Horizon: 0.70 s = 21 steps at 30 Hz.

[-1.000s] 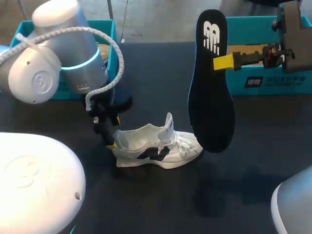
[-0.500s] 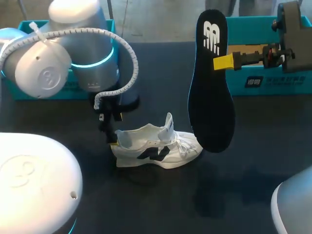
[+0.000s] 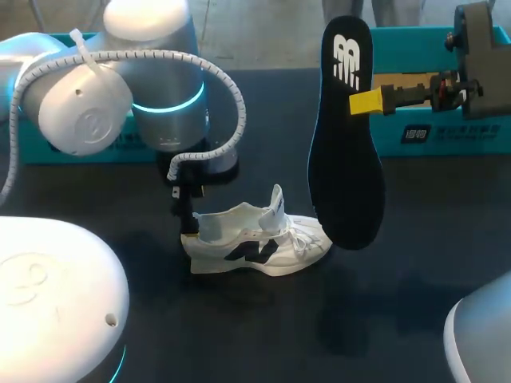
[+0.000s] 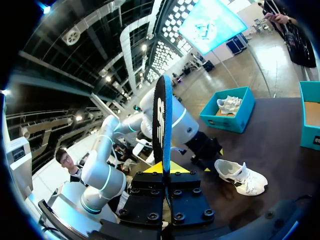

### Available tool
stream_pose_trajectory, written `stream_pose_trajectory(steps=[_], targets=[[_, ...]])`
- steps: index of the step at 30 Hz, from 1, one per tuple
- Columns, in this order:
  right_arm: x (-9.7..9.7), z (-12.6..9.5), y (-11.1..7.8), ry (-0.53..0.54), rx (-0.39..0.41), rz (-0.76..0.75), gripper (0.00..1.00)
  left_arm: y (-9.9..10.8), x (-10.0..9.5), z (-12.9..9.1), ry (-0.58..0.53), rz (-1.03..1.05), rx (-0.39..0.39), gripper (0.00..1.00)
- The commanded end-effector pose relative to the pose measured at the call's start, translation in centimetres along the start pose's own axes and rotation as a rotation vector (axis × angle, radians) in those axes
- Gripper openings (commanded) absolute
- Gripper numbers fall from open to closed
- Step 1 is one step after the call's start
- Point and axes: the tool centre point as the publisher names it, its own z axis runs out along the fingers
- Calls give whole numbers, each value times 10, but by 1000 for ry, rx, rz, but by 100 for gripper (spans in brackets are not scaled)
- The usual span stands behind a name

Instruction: Take the shoe out of the shoebox, open the shoe tongue, remove and reinsert the insole, then place the shoe into the shoebox

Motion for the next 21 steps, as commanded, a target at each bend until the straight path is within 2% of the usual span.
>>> stream_pose_trajectory(steps=[1,11,21], targets=[[-1,3,3,0,5,1,0,0,0,1,0,1,-1,100],[-1,3,3,0,5,1,0,2,-2,-3,-3,-3,18,100],[-1,3,3,0,5,1,0,-8,-27,-1,-17,18,24,100]])
